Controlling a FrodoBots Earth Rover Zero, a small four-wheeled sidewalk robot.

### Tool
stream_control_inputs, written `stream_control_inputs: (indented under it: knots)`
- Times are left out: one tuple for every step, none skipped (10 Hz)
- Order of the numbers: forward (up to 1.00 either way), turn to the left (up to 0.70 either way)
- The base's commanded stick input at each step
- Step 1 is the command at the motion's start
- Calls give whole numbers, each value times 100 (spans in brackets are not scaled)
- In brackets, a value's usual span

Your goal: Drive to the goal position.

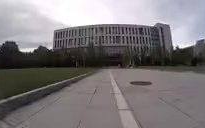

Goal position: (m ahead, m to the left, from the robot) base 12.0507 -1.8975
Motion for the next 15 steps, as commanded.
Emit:
stream_control_inputs:
  knots:
    - [70,0]
    - [70,0]
    - [70,0]
    - [70,0]
    - [70,0]
    - [70,0]
    - [70,0]
    - [70,0]
    - [70,0]
    - [70,0]
    - [70,0]
    - [70,0]
    - [70,0]
    - [70,0]
    - [70,0]
